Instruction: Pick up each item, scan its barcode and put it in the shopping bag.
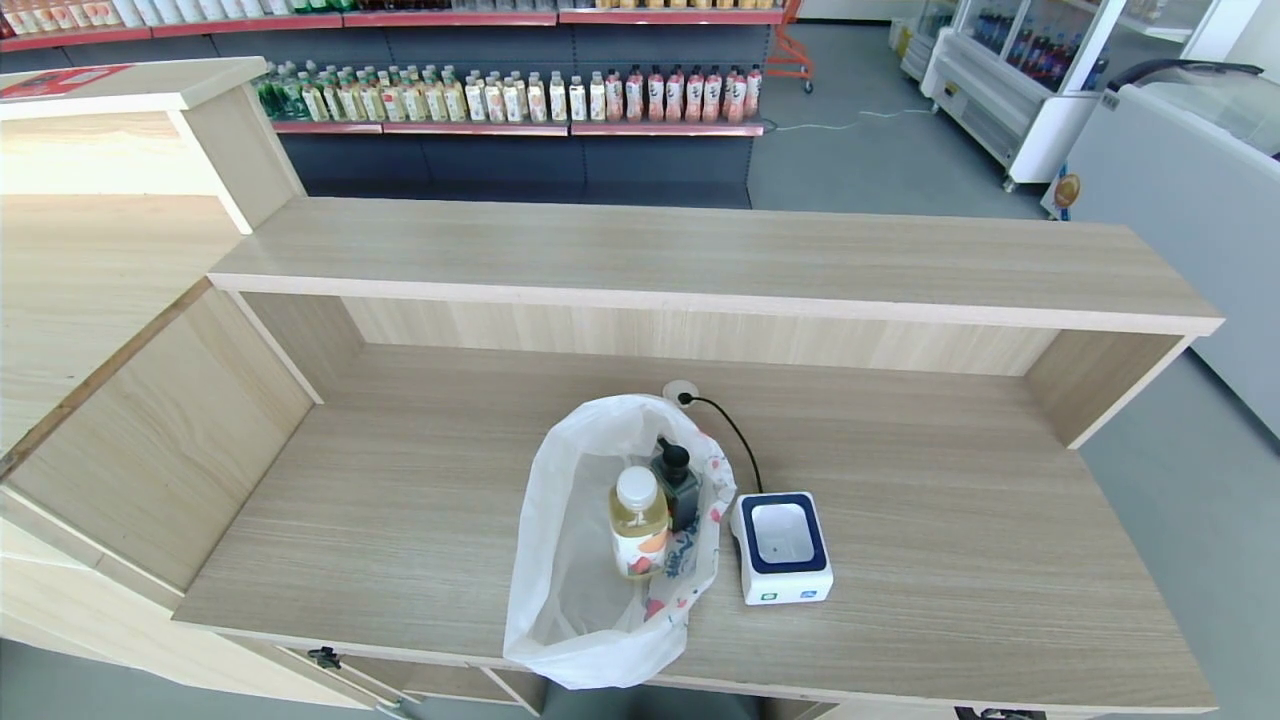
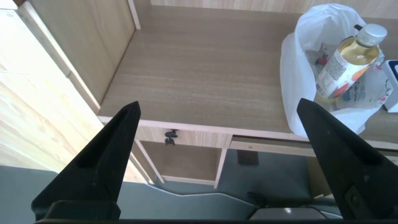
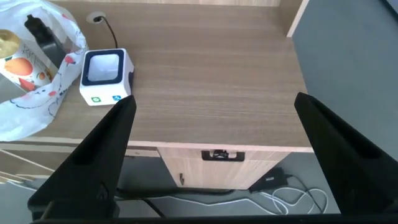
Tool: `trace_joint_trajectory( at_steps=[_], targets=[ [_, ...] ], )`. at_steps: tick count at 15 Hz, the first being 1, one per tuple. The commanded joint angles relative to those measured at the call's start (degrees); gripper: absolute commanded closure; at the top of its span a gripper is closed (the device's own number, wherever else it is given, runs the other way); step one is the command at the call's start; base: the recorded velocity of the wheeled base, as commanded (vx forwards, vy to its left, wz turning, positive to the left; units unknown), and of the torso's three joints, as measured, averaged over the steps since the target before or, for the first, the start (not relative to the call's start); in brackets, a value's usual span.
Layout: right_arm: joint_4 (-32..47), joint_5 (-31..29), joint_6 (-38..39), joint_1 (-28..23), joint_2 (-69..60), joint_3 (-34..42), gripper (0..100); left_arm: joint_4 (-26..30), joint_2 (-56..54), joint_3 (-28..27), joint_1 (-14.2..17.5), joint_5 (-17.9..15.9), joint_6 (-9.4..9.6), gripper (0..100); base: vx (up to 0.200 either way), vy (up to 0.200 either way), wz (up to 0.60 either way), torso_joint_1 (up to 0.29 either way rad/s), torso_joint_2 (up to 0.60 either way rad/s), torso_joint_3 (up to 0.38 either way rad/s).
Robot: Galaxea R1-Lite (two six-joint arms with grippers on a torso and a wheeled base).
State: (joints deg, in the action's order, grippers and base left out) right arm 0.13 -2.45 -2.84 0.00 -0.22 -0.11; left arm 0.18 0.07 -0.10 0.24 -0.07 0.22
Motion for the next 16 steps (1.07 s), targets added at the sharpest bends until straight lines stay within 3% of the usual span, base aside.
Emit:
trace_joint_trajectory(
  at_steps=[1,4,6,7,16],
  targets=[
    [0.04,-0.01,-0.24,0.0,0.22,0.02,0,-0.01,0.28,0.01,0.02,-0.01,0.04,0,0.2,-0.2,0.0,0.002,0.0,0.007],
    [0.13,-0.01,0.2,0.0,0.22,-0.07,0,-0.01,0.1,0.01,-0.07,-0.01,-0.13,0,0.2,-0.2,0.0,-0.001,-0.01,0.004],
    [0.13,-0.01,0.2,0.0,0.22,-0.07,0,-0.01,-0.07,0.01,0.02,-0.01,-0.13,0,0.0,0.0,0.0,0.0,0.0,0.0],
    [0.13,-0.01,0.03,0.0,0.22,-0.07,100,-0.01,-0.07,0.01,0.02,-0.01,-0.13,0,0.0,0.0,0.0,0.0,0.0,0.0],
    [0.13,-0.01,0.64,0.0,0.22,-0.07,100,-0.01,-0.07,0.01,0.02,-0.01,-0.13,0,0.0,0.0,0.0,0.0,0.0,0.0]
  ],
)
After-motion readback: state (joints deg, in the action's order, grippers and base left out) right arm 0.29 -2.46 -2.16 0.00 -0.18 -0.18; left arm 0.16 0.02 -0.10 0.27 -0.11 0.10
